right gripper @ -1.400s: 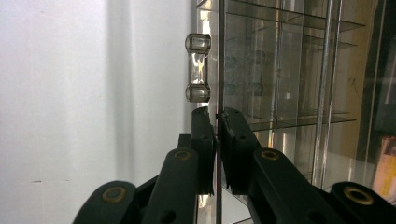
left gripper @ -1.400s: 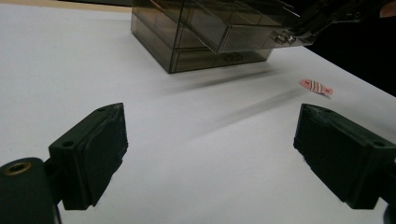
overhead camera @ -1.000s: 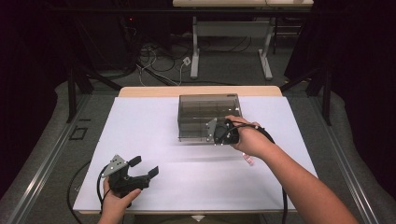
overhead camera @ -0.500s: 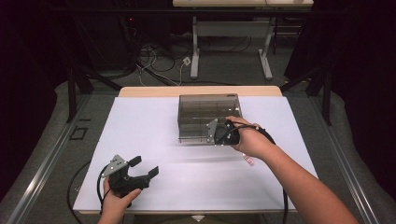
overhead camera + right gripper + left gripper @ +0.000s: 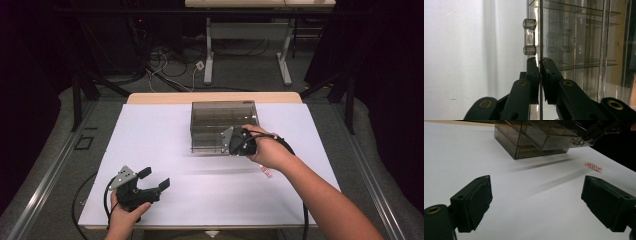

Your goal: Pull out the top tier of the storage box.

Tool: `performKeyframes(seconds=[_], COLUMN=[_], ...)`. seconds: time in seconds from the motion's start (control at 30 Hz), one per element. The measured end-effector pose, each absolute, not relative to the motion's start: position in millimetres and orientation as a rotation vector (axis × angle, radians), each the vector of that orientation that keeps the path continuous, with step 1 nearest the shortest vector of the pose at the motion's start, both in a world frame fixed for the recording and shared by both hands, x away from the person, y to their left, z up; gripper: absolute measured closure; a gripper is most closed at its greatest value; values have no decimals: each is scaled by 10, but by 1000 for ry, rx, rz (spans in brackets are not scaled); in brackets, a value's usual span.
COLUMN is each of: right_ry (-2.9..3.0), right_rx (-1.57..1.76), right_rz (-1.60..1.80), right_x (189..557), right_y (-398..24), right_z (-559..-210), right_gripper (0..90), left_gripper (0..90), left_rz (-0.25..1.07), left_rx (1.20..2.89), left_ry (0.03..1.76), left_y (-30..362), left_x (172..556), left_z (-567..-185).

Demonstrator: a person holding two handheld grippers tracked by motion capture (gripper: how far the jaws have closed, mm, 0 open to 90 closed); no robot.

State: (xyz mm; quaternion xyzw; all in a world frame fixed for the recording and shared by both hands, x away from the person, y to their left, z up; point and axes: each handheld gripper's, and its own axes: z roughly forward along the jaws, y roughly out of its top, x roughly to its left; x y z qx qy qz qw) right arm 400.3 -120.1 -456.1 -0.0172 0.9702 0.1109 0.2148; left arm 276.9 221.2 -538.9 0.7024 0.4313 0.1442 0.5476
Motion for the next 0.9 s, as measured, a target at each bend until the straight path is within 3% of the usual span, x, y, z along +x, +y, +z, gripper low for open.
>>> performKeyframes(seconds=[0.17,0.9], right_ry=[2680,2595], right_rx=[-58,149], right_rz=[324,502], right_x=[3997,3911], right_y=[-1212,-1336], right_z=[-4572,-4520], right_gripper=[838,602], left_gripper=[97,97], left_rz=[343,342], left_rx=[1665,1665], left_ry=[1021,1024], left_y=[2217,2215], left_x=[2769,2769], left_z=[-5389,-5391])
